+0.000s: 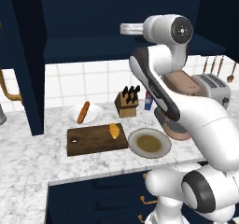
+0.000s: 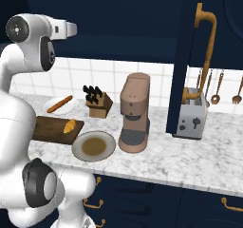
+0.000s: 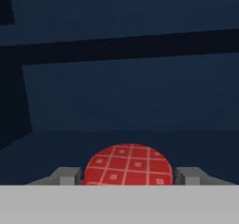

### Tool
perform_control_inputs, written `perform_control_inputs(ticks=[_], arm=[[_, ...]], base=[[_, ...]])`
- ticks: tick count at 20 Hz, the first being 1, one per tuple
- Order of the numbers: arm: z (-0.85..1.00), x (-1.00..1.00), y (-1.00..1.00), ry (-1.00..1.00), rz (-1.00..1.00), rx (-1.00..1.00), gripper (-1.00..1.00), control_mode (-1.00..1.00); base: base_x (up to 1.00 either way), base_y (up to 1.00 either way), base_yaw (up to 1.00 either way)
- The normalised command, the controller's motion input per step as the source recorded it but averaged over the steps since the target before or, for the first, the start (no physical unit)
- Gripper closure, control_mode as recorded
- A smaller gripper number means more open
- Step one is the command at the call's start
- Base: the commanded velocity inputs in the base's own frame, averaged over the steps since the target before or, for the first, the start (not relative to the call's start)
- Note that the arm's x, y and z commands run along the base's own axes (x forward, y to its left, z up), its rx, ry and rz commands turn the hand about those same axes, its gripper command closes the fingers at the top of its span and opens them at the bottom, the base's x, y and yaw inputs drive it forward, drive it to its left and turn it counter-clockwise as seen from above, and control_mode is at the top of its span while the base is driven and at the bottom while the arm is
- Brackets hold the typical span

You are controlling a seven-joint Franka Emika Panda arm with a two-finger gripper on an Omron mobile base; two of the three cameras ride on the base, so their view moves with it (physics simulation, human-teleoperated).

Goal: From the different types of pastries on the counter, select a croissant and place it on the cutting board. Then retrieve a jar of jam from the cabinet and place it alongside the croissant on the cutting board.

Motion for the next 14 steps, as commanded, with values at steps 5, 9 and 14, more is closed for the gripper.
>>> perform_control_inputs(ticks=[5,9,14], arm=[[0.00,-1.00,-0.01,-0.06,0.08,0.00,1.00,-1.00],[0.00,-1.00,-0.01,-0.01,0.06,0.00,1.00,-1.00],[-0.21,-1.00,0.00,0.02,0.06,0.00,1.00,-1.00]], base=[[0.00,0.00,0.00],[0.00,0.00,0.00],[0.00,0.00,0.00]])
